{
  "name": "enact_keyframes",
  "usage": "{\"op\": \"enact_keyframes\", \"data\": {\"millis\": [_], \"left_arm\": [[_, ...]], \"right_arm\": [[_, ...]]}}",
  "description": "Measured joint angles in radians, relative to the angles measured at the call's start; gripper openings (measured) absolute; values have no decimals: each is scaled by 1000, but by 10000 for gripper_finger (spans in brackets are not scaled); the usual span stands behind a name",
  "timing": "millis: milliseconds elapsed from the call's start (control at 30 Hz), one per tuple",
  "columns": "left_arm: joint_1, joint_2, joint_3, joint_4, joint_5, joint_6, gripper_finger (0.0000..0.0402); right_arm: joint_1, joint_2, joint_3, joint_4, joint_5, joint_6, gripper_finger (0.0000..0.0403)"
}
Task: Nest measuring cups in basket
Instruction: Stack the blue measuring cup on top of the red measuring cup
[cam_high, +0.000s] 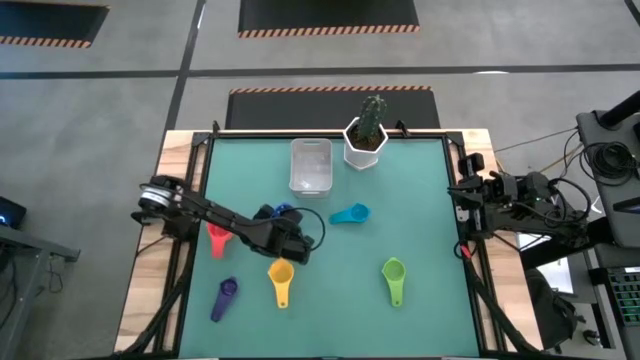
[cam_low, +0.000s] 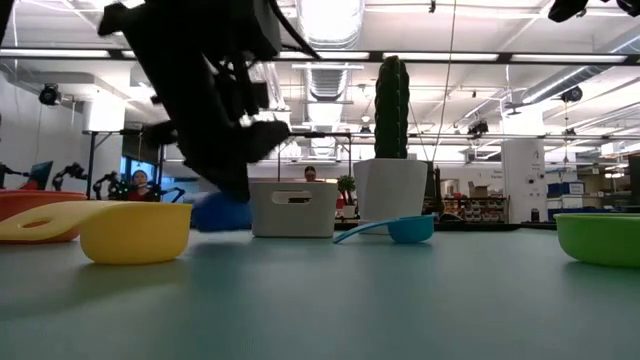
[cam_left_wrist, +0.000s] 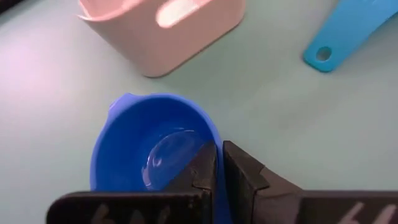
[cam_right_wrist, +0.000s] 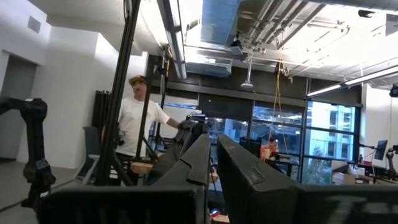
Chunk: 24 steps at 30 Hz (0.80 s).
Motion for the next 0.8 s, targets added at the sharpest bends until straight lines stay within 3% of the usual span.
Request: {"op": "enact_keyframes", "data": {"millis": [400,633,800], "left_arm": [[-69,-207,0,-211,6,49,2],[-97,-307,0,-582,164,-139,2],[-154,-347,0,-683,196,-197,2]], "right_arm": [[0,0,0,-8,0,-3,18],[0,0,0,-8,0,0,18],[0,0,0,-8,0,0,18]]}}
